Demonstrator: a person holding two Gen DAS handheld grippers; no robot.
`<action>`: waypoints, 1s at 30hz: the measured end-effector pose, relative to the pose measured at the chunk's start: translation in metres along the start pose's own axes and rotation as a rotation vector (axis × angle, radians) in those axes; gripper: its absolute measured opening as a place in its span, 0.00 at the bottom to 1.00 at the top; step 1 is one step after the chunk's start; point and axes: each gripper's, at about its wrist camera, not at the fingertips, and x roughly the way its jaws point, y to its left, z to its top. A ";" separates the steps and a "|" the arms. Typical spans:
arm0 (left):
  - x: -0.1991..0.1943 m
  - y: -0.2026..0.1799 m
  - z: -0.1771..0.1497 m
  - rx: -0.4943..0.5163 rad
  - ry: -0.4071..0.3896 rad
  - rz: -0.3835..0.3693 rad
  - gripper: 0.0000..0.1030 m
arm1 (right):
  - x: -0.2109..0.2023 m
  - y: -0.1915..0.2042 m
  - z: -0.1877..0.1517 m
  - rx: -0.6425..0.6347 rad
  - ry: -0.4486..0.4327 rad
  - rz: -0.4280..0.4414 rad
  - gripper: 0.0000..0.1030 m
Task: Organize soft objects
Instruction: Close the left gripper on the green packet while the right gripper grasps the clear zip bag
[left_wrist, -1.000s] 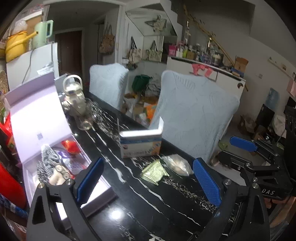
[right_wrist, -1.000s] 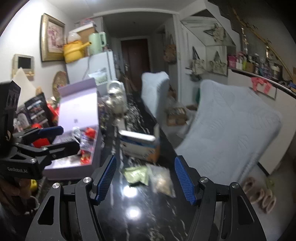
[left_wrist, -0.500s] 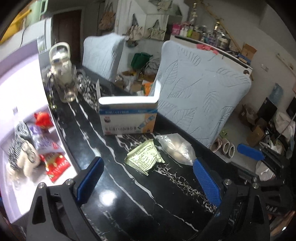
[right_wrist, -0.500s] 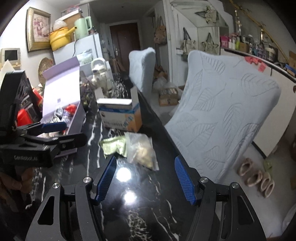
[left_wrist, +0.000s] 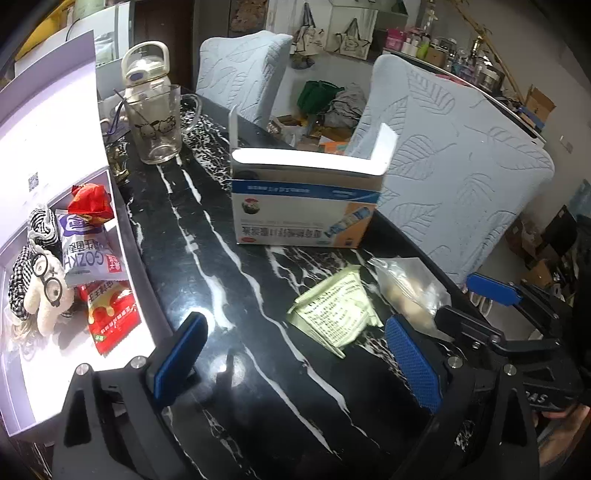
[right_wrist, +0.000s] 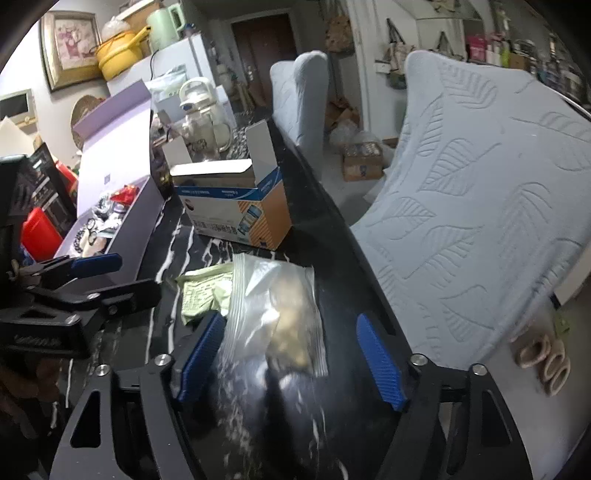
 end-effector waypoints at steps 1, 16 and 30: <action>0.001 0.001 0.001 -0.002 0.002 0.002 0.95 | 0.005 0.000 0.002 -0.003 0.011 0.006 0.75; 0.031 -0.008 0.015 0.000 0.046 -0.048 0.96 | 0.041 -0.012 0.014 -0.014 0.069 0.068 0.42; 0.076 -0.032 0.019 0.041 0.146 0.001 0.95 | 0.021 -0.036 0.001 0.046 0.054 0.066 0.40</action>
